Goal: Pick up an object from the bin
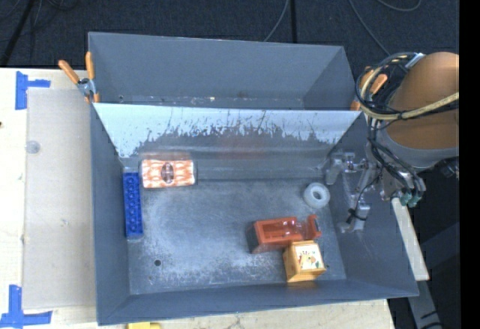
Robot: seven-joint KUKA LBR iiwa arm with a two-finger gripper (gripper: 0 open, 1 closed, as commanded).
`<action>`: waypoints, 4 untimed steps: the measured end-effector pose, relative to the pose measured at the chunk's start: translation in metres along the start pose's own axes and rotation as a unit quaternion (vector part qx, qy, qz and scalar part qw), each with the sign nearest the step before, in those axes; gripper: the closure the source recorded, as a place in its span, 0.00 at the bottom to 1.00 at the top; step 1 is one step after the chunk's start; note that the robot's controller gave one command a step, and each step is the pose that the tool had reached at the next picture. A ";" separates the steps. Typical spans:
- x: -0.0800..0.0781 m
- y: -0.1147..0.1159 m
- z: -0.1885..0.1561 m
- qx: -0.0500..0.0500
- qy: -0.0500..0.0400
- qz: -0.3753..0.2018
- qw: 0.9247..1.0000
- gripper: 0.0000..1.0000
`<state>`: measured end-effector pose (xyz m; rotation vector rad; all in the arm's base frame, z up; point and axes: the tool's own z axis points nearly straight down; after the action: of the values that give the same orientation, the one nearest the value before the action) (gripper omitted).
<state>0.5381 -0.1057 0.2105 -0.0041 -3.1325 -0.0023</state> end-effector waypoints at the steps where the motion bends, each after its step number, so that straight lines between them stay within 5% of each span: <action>1: -0.002 0.001 -0.005 0.001 -0.004 -0.002 1.000 0.00; 2: -0.005 0.028 0.053 0.001 -0.005 -0.029 1.000 0.00; 3: -0.010 0.066 0.071 0.000 -0.001 -0.128 0.992 0.00; 4: -0.002 0.086 0.087 0.001 -0.004 -0.073 0.997 0.00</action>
Offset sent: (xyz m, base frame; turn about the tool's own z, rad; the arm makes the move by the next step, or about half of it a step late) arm 0.0054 0.0695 -0.1405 -0.1377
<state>0.5394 -0.0199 0.1232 0.2236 -3.1320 -0.0017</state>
